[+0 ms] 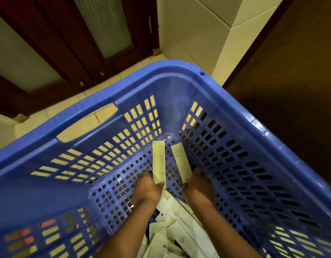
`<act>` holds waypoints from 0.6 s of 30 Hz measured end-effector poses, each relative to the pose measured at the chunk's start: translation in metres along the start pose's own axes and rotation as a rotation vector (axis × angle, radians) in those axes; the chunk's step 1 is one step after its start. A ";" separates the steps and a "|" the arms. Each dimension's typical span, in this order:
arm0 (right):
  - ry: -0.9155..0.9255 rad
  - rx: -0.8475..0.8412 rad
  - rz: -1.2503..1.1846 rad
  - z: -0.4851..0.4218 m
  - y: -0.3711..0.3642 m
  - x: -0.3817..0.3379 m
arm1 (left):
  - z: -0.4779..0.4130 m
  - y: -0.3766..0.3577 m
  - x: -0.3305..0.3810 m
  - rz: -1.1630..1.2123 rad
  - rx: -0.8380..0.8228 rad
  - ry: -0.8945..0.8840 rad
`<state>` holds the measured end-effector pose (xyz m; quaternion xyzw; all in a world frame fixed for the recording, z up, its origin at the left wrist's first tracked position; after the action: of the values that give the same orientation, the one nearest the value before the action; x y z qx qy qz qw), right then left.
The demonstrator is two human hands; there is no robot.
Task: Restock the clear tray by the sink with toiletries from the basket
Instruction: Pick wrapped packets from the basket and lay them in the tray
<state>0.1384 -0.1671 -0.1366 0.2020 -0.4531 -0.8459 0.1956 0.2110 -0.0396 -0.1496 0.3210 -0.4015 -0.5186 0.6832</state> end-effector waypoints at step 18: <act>-0.137 -0.160 -0.521 0.012 0.023 0.025 | 0.011 0.013 0.007 0.375 -0.022 0.127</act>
<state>0.1143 -0.1839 -0.1155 0.2381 -0.3296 -0.9125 -0.0441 0.2081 -0.0430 -0.1318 0.2651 -0.4048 -0.3653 0.7953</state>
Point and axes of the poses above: each hand's wrist, its own z-axis away from the middle knuckle, its own y-axis out of the back of the hand, x = y × z, the point moved 3 cm from there along -z, towards the middle knuckle, and after that the axes turned 15 degrees about x, right-handed, at the moved point
